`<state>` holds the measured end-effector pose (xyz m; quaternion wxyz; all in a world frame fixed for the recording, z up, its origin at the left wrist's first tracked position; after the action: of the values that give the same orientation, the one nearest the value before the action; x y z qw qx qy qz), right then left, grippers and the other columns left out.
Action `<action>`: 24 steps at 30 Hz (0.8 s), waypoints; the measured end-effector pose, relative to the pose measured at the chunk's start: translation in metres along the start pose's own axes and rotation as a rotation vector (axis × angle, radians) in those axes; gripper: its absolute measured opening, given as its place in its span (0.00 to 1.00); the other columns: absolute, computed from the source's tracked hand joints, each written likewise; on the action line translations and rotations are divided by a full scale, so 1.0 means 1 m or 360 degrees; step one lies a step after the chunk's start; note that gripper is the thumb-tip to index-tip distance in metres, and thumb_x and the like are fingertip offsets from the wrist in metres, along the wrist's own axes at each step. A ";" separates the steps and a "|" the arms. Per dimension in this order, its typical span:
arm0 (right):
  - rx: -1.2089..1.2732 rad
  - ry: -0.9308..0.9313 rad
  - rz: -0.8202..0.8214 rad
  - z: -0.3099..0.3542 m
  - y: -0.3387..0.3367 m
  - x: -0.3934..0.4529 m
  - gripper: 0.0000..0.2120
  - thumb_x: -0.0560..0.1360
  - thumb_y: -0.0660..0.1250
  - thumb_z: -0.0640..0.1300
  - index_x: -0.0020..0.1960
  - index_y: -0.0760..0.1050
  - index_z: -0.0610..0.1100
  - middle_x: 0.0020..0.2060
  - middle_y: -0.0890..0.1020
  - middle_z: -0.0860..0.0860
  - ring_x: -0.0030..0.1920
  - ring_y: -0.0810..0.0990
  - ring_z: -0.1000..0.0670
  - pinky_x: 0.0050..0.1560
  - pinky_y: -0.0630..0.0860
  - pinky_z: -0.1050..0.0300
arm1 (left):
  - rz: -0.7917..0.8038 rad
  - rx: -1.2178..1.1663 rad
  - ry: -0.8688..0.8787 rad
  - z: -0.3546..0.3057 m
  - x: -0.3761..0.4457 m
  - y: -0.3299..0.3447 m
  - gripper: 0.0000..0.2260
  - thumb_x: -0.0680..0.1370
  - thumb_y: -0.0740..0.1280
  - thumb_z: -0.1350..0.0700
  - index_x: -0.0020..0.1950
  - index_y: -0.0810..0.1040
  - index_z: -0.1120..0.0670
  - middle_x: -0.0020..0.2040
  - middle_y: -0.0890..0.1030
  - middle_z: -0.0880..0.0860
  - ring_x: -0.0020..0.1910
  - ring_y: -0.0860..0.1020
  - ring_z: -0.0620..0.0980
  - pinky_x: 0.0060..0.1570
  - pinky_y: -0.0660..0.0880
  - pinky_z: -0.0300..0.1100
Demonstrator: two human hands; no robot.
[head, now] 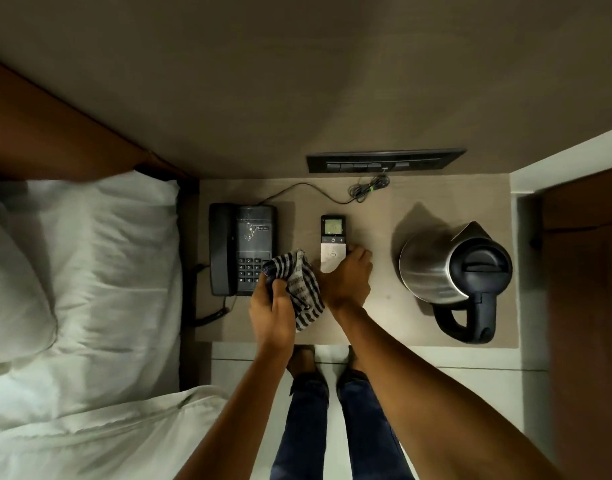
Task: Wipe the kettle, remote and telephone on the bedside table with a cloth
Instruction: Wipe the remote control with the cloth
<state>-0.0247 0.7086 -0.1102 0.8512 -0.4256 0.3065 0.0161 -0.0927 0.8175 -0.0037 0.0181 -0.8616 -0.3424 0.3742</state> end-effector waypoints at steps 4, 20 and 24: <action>0.0010 0.0018 -0.0071 0.008 0.005 0.004 0.42 0.66 0.83 0.56 0.69 0.65 0.43 0.67 0.72 0.44 0.67 0.73 0.39 0.54 0.81 0.39 | 0.0009 0.0012 0.0035 -0.002 0.007 -0.008 0.14 0.84 0.60 0.57 0.51 0.80 0.39 0.52 0.84 0.48 0.55 0.83 0.50 0.58 0.82 0.53; 0.1051 0.0120 0.0443 0.001 -0.006 0.007 0.36 0.70 0.80 0.31 0.71 0.67 0.46 0.57 0.83 0.49 0.59 0.83 0.43 0.58 0.84 0.45 | 0.0061 -0.0052 0.0058 -0.021 0.012 -0.012 0.10 0.84 0.60 0.58 0.59 0.79 0.48 0.56 0.83 0.52 0.59 0.81 0.54 0.63 0.79 0.57; 0.1602 0.0234 0.0573 0.004 -0.024 -0.007 0.26 0.74 0.79 0.37 0.67 0.72 0.48 0.57 0.88 0.43 0.53 0.89 0.42 0.45 0.87 0.53 | 0.0065 0.0025 0.0238 -0.039 0.008 -0.009 0.11 0.84 0.60 0.58 0.58 0.79 0.45 0.55 0.83 0.49 0.58 0.83 0.50 0.59 0.81 0.51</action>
<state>-0.0217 0.6985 -0.0875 0.9100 0.0943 0.4033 -0.0170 -0.0683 0.8379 0.0217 0.0426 -0.8938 -0.3196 0.3118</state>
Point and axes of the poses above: each hand's wrist, its own x-axis towards the middle knuckle, its own y-axis out of the palm, z = x × y, the point moved 2 cm from there along x, towards the middle knuckle
